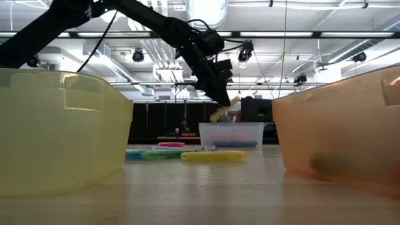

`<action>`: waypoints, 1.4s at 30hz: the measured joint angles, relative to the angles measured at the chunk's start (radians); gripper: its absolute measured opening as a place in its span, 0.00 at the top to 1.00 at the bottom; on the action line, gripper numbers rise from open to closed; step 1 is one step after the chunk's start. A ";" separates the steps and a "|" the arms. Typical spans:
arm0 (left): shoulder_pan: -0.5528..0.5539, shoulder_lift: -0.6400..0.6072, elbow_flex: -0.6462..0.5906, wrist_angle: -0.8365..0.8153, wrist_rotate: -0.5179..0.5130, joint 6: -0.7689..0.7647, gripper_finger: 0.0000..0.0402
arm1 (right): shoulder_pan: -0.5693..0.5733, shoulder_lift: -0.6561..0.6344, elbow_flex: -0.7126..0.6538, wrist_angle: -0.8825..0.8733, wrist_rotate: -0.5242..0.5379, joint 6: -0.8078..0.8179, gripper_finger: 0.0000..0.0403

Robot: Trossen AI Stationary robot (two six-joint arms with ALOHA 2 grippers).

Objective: Pick & Place Markers
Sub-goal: Put the orange highlighter pen into the transparent bin, then put the light yellow highlighter pen into the transparent bin

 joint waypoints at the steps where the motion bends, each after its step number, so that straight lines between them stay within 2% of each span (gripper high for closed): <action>1: 0.000 0.000 0.000 -0.003 0.000 -0.009 0.71 | 0.000 0.000 0.000 0.000 0.000 0.000 0.86; 5: 0.002 0.000 -0.002 -0.010 -0.008 -0.030 0.66 | 0.000 0.000 0.000 0.000 0.000 0.000 0.86; 9: 0.002 -0.001 0.001 -0.026 -0.019 -0.082 0.65 | -0.001 0.000 0.000 0.000 0.000 -0.005 0.86; 19: -0.002 -0.011 0.108 -0.324 0.005 -0.256 0.65 | -0.001 0.000 0.000 0.000 0.002 -0.009 0.86; 28: -0.004 -0.059 0.102 -0.527 -0.002 -0.490 0.65 | 0.000 0.000 0.000 -0.005 0.002 -0.008 0.86; 35: -0.033 -0.207 -0.035 -0.500 -0.046 -0.533 0.65 | 0.000 0.000 0.000 -0.059 0.000 -0.002 0.86; 42: -0.040 -0.427 -0.270 -0.464 -0.056 -0.627 0.65 | 0.000 0.000 -0.001 -0.072 -0.002 -0.005 0.86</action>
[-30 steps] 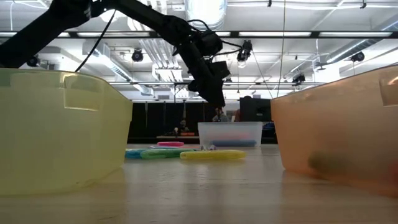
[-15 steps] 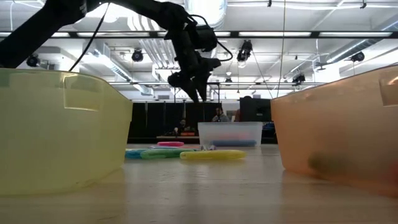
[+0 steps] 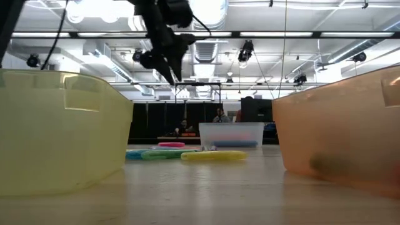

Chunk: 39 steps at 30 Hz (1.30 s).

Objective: Pick & Place Markers
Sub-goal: Put the light yellow highlighter pen into the transparent bin

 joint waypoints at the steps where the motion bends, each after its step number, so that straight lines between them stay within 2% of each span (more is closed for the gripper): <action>1: 0.000 -0.035 -0.043 0.012 0.000 -0.018 0.65 | 0.000 0.000 0.000 0.000 0.000 -0.003 0.86; 12: -0.003 -0.378 -0.479 0.096 0.005 -0.217 0.65 | 0.000 0.000 -0.001 -0.009 -0.001 -0.007 0.86; 18: -0.004 -0.479 -0.623 0.105 0.013 -0.315 0.65 | 0.000 0.000 -0.001 -0.012 -0.001 -0.007 0.86; 30: -0.021 -0.516 -0.735 0.103 0.064 -0.357 0.65 | 0.000 0.001 -0.002 -0.014 0.002 -0.003 0.86; 39: -0.051 -0.516 -0.845 0.097 0.090 -0.458 0.65 | -0.001 0.001 -0.003 -0.036 0.003 -0.003 0.86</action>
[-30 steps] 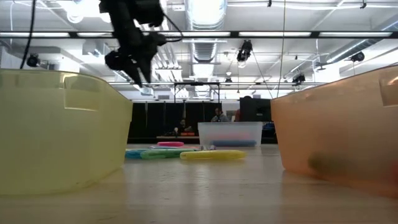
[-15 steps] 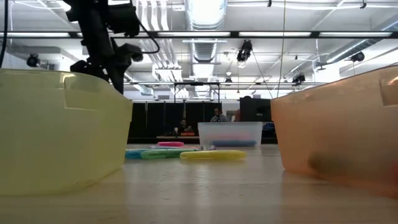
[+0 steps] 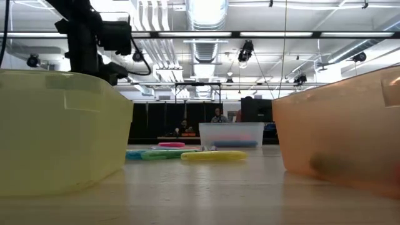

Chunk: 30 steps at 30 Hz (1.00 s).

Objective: Pick & Place Markers
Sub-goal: Put the light yellow highlighter pen into the transparent bin

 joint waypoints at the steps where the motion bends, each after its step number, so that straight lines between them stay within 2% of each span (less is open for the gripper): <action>1: -0.003 0.000 -0.007 -0.001 -0.002 -0.008 0.65 | 0.000 0.000 0.000 0.000 0.000 0.000 0.86; 13: -0.019 0.001 -0.112 0.008 -0.028 -0.094 0.65 | -0.002 0.000 0.000 0.000 0.002 0.000 0.86; 20: -0.026 0.001 -0.167 0.136 -0.018 -0.112 0.65 | -0.002 0.001 0.000 0.002 0.002 0.001 0.86; 30: -0.029 0.013 -0.203 0.178 -0.053 -0.121 0.65 | -0.002 0.001 0.000 0.003 0.002 0.054 0.86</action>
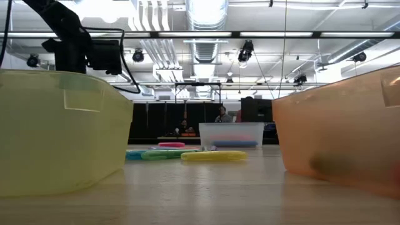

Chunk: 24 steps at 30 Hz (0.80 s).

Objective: Pick & Place Markers
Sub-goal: Put the light yellow highlighter pen into the transparent bin

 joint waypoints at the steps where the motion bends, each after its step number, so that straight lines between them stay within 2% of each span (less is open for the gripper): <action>1: 0.000 0.004 -0.002 0.006 0.000 0.000 0.65 | 0.000 0.000 0.000 0.000 0.000 -0.001 0.86; 17: 0.000 0.115 -0.014 0.020 0.001 0.033 0.65 | 0.001 0.000 0.000 -0.001 0.000 -0.004 0.86; 24: 0.000 0.135 -0.016 0.027 0.005 0.110 0.67 | 0.000 0.000 -0.001 -0.001 0.000 -0.015 0.86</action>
